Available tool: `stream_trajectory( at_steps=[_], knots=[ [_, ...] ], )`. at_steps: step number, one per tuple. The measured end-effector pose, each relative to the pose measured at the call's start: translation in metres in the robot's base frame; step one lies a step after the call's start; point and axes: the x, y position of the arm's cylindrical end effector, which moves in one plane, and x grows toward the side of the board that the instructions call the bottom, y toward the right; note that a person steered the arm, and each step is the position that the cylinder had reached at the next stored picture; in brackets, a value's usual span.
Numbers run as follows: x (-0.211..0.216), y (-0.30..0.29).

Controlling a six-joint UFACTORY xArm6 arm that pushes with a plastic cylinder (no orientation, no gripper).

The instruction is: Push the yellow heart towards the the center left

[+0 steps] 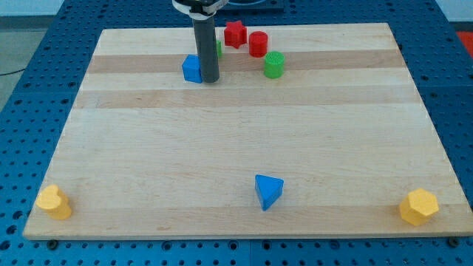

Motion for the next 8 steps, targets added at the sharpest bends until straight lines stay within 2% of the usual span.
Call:
stream_trajectory(
  at_steps=[2, 4, 5, 6, 7, 8],
  knots=[
    [-0.019, 0.037],
    [-0.027, 0.037],
    [0.034, 0.057],
    [0.087, 0.011],
    [0.131, -0.066],
    [0.132, -0.160]
  ],
)
